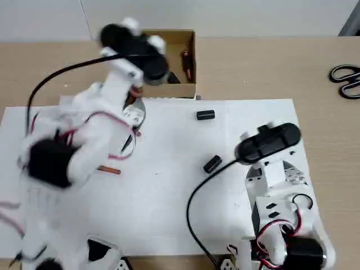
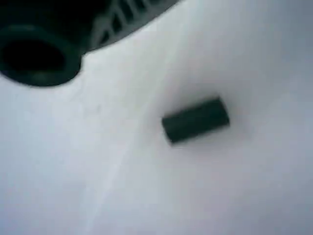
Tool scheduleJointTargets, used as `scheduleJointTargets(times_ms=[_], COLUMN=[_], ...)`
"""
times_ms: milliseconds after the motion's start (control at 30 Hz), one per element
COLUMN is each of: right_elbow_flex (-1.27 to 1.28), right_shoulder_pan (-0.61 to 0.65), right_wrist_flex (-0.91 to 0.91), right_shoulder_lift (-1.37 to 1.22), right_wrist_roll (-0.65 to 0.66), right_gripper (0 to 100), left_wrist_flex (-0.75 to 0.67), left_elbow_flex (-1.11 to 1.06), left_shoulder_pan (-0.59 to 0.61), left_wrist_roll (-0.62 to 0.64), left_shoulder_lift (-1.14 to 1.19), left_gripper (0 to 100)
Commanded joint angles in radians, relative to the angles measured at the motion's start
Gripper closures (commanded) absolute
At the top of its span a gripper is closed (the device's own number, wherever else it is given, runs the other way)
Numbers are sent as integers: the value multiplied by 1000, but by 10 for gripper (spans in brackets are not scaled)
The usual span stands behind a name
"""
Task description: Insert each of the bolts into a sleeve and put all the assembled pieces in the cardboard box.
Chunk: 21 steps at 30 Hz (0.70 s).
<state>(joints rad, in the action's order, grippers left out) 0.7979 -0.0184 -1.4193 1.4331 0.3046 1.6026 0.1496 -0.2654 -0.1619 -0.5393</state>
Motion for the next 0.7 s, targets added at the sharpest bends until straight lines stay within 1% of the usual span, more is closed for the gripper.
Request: scheduleJointTargets(times_ms=[0, 67, 133, 200, 267, 367, 467, 567, 667], right_elbow_flex=[83, 152, 226, 299, 359, 387, 419, 479, 519], right_shoulder_pan=[7, 24, 70, 139, 231, 351, 404, 449, 509], right_wrist_flex=[122, 145, 150, 151, 156, 157, 208, 268, 318], right_shoulder_lift=[108, 171, 237, 314, 386, 377, 371, 381, 381], right_wrist_roll=[-91, -110, -144, -186, -226, -293, -338, -334, -334], right_gripper=[995, 995, 995, 995, 995, 995, 995, 995, 995], left_wrist_flex=[-100, -147, -192, -269, -356, -496, -614, -681, -713], left_elbow_flex=[-124, -234, -357, -490, -624, -819, -1021, -1199, -1333], left_shoulder_pan=[-6, -6, -6, -6, -6, -6, -6, -6, -8], left_wrist_roll=[178, 269, 370, 462, 512, 549, 551, 551, 555], left_shoulder_lift=[-195, -292, -397, -502, -611, -786, -970, -1145, -1290], left_gripper=[994, 994, 994, 994, 994, 994, 994, 994, 994])
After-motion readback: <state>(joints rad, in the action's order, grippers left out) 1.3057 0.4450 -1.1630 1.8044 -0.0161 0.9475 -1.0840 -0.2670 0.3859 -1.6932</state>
